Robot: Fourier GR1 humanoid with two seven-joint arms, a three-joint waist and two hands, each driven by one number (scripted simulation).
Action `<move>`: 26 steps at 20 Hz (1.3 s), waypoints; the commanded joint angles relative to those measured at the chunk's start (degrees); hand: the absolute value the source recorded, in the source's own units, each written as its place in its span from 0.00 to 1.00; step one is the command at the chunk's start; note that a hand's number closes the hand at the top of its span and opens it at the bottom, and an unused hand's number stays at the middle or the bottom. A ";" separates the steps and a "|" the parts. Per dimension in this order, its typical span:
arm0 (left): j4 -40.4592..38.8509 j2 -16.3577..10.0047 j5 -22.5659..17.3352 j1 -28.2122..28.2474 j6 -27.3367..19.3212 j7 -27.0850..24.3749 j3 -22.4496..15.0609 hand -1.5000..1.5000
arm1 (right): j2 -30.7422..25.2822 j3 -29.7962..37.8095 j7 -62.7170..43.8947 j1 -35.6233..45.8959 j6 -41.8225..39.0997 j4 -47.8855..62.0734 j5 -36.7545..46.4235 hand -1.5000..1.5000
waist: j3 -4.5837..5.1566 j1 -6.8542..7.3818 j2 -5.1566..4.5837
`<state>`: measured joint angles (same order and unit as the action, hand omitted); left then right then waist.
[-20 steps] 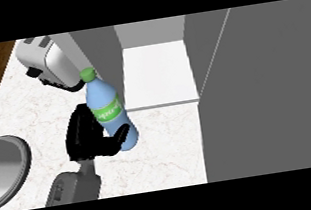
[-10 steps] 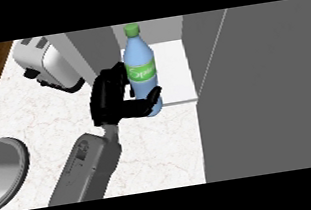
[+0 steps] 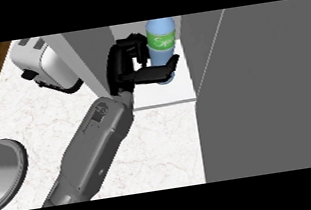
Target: Pick up the bottled water, place it into the cabinet and close the cabinet
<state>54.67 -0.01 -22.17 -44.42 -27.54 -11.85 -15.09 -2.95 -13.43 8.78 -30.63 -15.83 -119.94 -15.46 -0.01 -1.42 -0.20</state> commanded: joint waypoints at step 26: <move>-47.14 -2.88 8.59 -19.32 -10.82 -17.50 7.23 1.00 | -2.81 0.90 1.74 -1.12 -2.78 -0.58 -2.06 0.00 | 0.03 -2.52 -1.23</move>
<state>10.75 -1.57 -15.39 -64.96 -35.68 -26.63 -7.36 -4.35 -14.41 10.29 -31.44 -17.50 -119.71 -15.80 -0.07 -3.69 -1.08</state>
